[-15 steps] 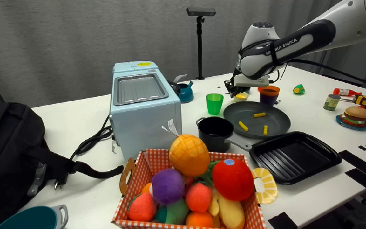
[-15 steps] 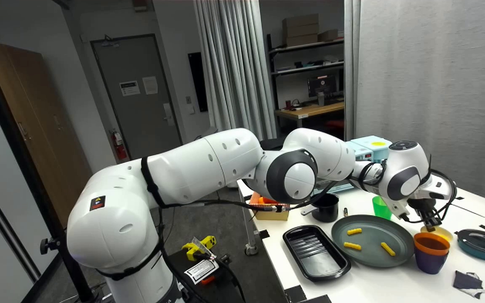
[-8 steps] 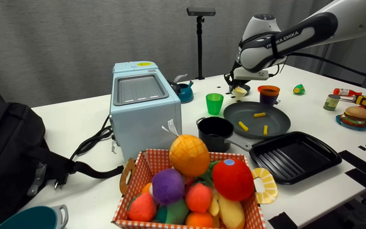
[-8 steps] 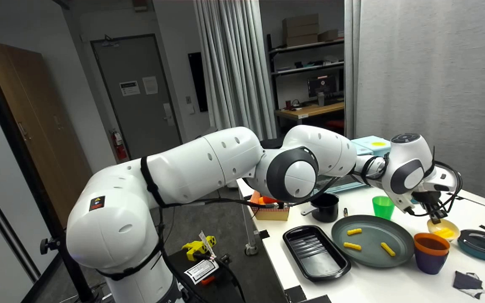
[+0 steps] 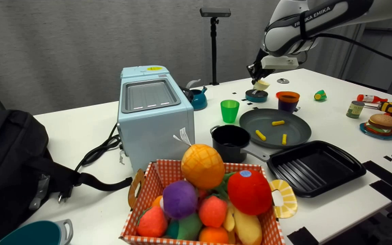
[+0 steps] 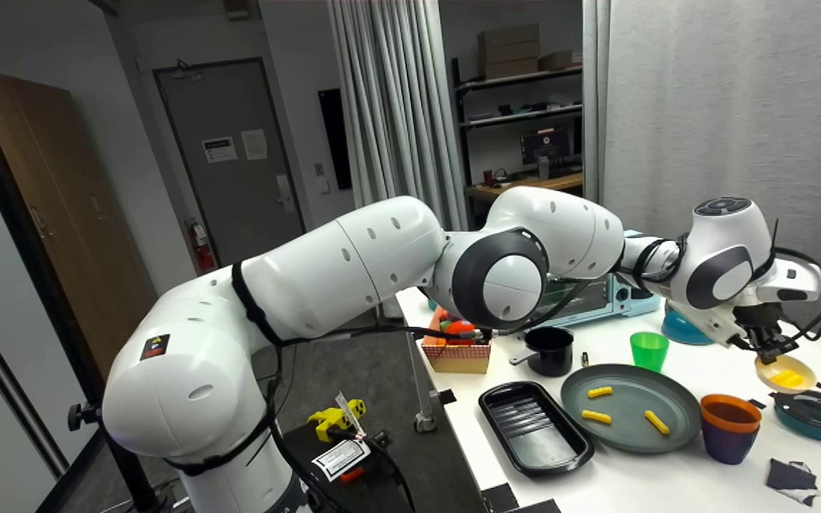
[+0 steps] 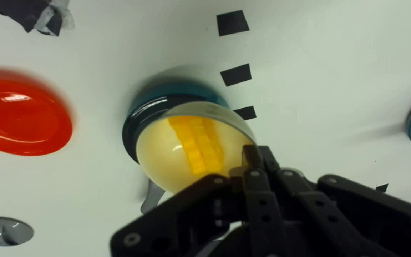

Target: Pour the contents from the white bowl onto the gray plate

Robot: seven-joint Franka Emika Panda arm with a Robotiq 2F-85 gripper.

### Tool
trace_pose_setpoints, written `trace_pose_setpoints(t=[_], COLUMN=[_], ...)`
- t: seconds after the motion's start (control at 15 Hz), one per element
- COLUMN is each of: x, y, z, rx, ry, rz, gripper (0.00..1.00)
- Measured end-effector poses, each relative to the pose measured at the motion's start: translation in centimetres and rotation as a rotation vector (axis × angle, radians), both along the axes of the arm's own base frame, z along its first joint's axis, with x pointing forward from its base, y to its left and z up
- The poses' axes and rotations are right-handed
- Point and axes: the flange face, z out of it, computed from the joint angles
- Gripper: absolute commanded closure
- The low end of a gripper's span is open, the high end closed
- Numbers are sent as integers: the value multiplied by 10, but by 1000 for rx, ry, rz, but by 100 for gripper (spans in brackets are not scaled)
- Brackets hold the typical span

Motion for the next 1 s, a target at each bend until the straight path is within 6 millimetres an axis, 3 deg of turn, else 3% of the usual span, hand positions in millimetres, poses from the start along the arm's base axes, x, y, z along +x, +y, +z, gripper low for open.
trace_pose_setpoints(t=[0.4, 1.0], x=[-23, -69], y=[-22, -15], z=[-8, -2], rx=[42, 176], ry=[53, -34], rz=[195, 518], gripper=[99, 99])
